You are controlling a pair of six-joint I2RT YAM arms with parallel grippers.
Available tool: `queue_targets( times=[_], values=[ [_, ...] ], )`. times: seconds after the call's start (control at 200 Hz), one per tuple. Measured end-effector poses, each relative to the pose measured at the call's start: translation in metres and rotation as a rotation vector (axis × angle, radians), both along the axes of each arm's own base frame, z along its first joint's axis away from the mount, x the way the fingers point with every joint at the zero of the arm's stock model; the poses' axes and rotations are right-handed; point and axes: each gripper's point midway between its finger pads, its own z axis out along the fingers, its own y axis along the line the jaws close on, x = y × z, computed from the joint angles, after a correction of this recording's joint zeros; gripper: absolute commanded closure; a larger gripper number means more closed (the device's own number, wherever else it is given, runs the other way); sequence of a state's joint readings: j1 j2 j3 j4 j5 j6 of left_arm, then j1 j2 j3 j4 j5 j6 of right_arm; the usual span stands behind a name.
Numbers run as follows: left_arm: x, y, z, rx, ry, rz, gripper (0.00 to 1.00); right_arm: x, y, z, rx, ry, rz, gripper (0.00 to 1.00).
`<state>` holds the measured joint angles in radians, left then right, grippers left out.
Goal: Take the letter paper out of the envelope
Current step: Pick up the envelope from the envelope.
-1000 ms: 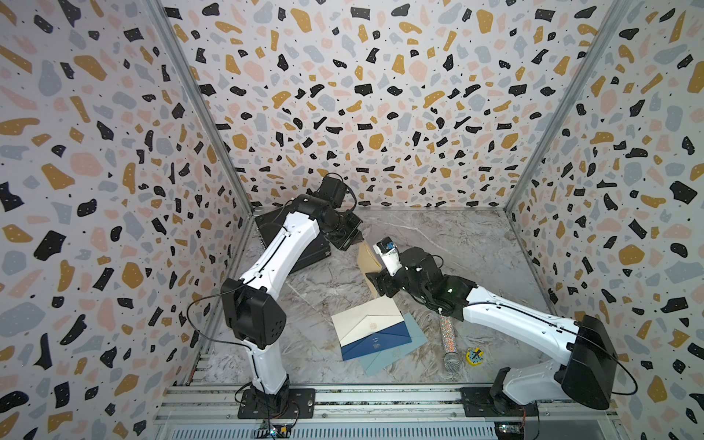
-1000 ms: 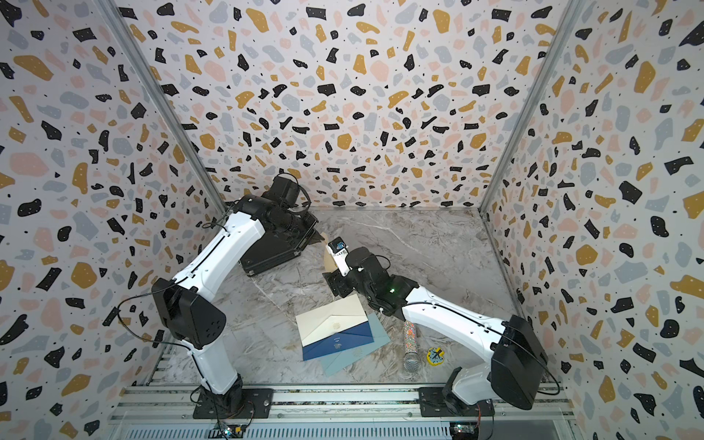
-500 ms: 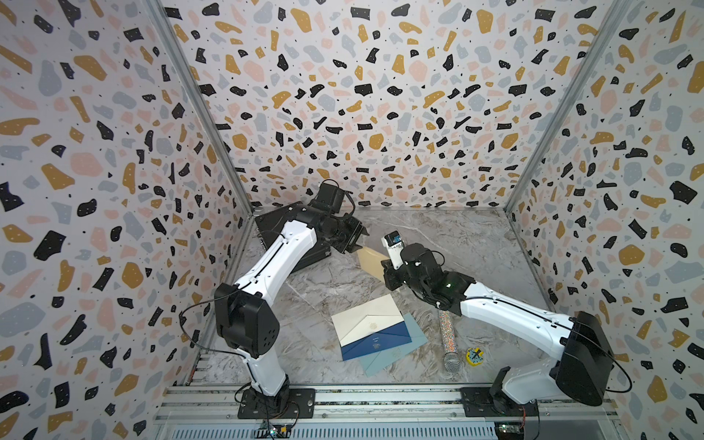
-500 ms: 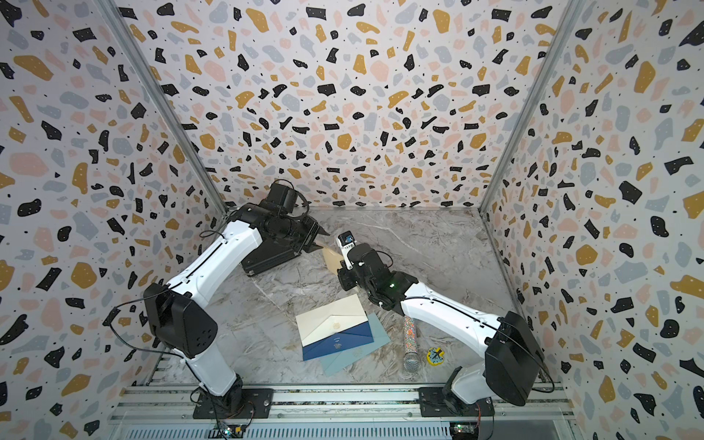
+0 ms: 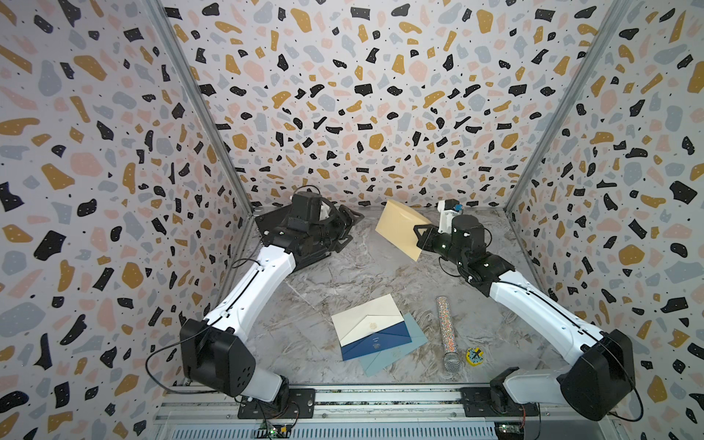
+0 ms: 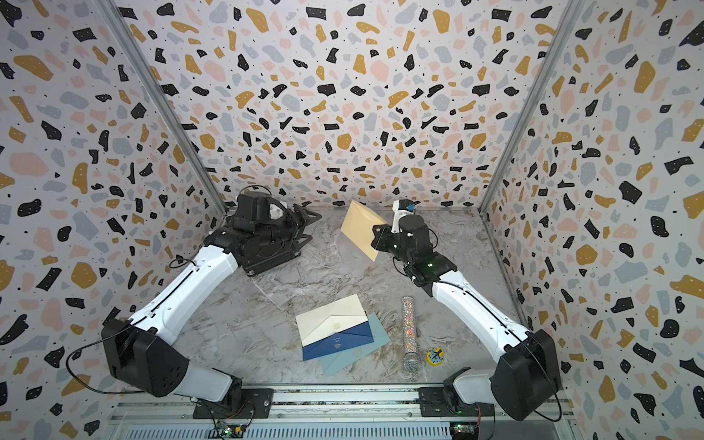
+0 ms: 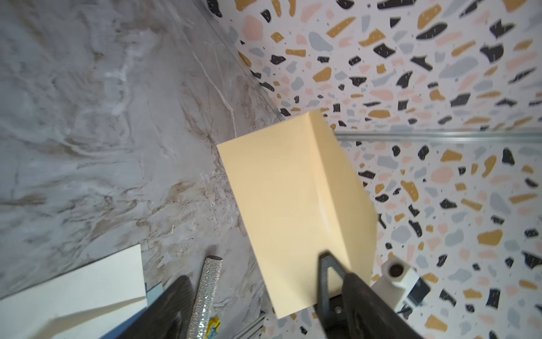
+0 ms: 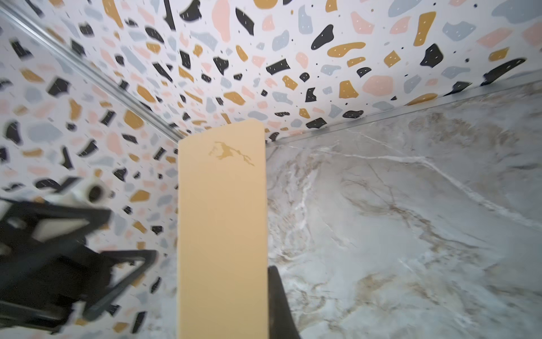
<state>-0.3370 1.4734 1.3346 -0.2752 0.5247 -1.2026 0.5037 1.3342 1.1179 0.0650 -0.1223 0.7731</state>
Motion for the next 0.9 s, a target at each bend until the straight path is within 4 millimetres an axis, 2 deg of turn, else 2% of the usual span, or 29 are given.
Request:
queue_targets(
  times=[0.155,0.21,0.285,0.445,0.561,0.691,0.786,0.901],
  values=[
    [0.004,-0.017,-0.034,-0.126,-0.014,-0.052,0.21,0.014,-0.012,0.032,0.284,0.041,-0.041,1.00],
    [0.009,-0.022,-0.035,-0.174,-0.032,-0.061,0.20,0.017,-0.014,0.040,0.375,0.058,-0.045,1.00],
    [0.016,-0.029,-0.024,-0.243,-0.082,-0.075,0.20,0.020,-0.016,0.047,0.470,0.082,-0.052,1.00],
    [0.026,-0.040,0.013,-0.376,-0.213,-0.101,0.22,0.022,-0.013,0.034,0.590,0.176,-0.058,1.00],
    [0.023,-0.047,0.028,-0.430,-0.263,-0.127,0.25,0.022,-0.011,0.024,0.625,0.230,-0.071,1.00],
    [0.018,-0.057,0.030,-0.451,-0.270,-0.163,0.29,0.023,-0.010,0.023,0.678,0.268,-0.074,1.00],
    [0.019,-0.062,0.022,-0.453,-0.251,-0.179,0.34,0.024,-0.006,0.024,0.721,0.295,-0.060,1.00],
    [0.024,-0.067,0.011,-0.450,-0.224,-0.184,0.39,0.027,0.001,0.012,0.745,0.358,-0.046,1.00]
  ],
)
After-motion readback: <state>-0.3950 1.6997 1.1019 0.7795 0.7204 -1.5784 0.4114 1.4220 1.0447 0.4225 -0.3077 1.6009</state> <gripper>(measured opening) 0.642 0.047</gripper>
